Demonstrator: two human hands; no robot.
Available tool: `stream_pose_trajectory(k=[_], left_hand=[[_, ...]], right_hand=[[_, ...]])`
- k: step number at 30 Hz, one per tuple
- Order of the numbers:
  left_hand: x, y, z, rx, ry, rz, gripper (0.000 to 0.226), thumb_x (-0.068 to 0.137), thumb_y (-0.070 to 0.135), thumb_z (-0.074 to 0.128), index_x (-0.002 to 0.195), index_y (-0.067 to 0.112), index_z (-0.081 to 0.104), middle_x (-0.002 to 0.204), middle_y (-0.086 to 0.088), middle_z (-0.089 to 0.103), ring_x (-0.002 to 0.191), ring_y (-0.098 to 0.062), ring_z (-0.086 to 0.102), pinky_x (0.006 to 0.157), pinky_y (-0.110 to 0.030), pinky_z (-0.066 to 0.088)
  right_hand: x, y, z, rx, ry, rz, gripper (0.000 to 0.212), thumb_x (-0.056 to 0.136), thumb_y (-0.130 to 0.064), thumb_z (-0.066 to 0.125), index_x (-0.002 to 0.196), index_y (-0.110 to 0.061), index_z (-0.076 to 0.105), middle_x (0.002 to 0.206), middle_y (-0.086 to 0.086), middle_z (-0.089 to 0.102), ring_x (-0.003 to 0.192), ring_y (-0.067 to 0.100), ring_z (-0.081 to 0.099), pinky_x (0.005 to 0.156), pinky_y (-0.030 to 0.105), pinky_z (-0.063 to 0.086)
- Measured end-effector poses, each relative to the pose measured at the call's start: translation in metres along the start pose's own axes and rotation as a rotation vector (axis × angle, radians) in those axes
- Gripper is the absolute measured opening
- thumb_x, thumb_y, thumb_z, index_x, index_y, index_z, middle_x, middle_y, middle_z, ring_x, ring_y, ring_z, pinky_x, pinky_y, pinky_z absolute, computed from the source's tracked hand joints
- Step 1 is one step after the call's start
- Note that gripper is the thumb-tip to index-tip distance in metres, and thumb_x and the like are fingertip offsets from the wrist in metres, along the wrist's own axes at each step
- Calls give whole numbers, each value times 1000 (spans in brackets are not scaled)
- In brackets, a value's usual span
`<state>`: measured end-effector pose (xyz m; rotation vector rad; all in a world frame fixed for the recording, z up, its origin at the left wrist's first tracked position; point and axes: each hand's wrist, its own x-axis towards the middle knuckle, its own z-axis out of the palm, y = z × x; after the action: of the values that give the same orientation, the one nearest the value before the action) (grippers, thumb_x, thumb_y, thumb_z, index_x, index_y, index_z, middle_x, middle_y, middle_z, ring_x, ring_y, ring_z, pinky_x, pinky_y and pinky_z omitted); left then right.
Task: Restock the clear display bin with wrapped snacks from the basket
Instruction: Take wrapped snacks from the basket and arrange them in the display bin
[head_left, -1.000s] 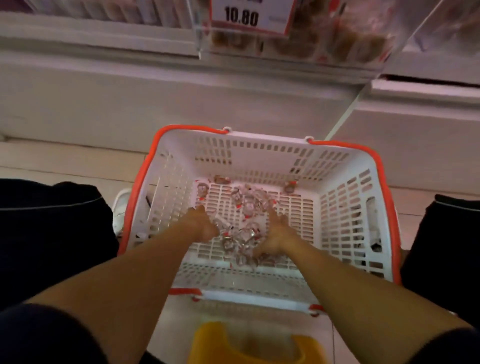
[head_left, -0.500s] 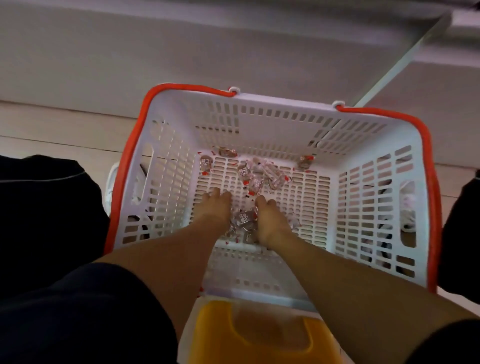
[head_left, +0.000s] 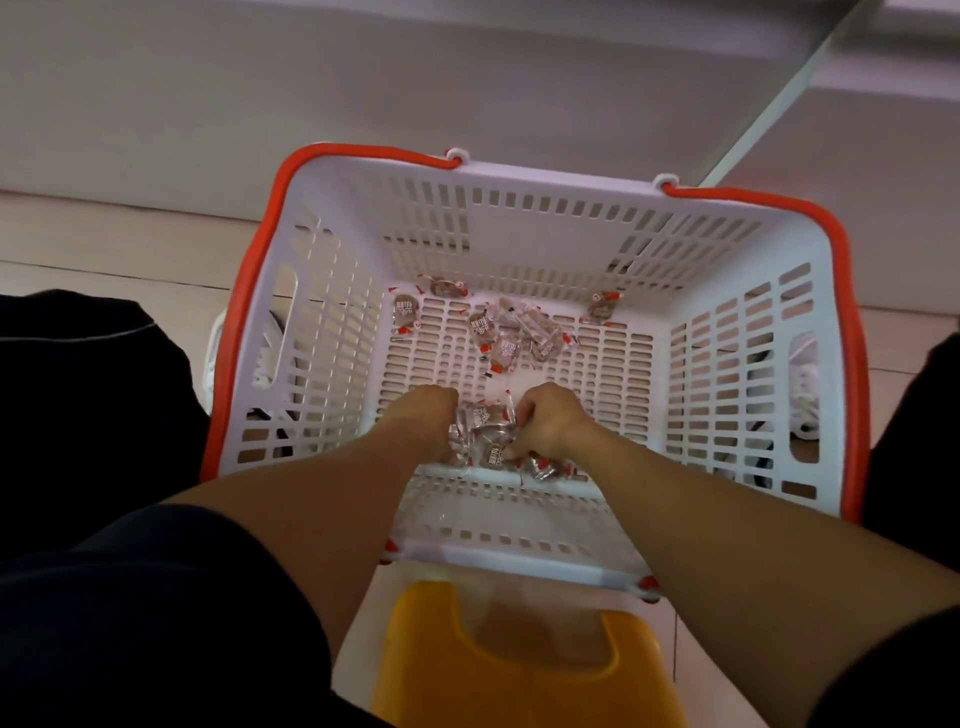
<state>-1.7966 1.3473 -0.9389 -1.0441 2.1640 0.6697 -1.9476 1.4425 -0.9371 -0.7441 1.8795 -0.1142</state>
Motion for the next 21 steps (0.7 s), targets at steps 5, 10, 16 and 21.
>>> stream_pose_trajectory(k=[5,10,16,21], left_hand=[[0,0,-3,-129,-124,7,51,67,27,87,104,19,53,98,1,55,88,-18,52,75,-29,43],[0,-1,5,-199,-159,36,48,64,19,89,95,27,53,105,-2,63,94,-22,59,82,-34,52],[-2,-6,2,-21,-172,129,35,73,18,81,105,21,67,107,-1,66,96,-22,61,81,-30,51],[0,-3,0,12,-181,102,27,71,16,83,85,19,60,100,-3,67,89,-20,60,73,-29,47]], right_hand=[[1,2,-8,58,-133,48,50,69,-3,88,113,-6,64,108,9,65,94,25,66,88,38,57],[3,1,-4,108,-58,-14,85,68,4,86,139,-18,46,117,6,57,109,29,58,85,40,57],[3,-4,-6,82,-99,-101,75,71,20,75,132,-20,56,104,0,53,95,28,58,74,42,62],[6,-1,-3,-109,-3,-136,33,78,15,67,87,-14,54,97,3,51,79,22,59,56,28,49]])
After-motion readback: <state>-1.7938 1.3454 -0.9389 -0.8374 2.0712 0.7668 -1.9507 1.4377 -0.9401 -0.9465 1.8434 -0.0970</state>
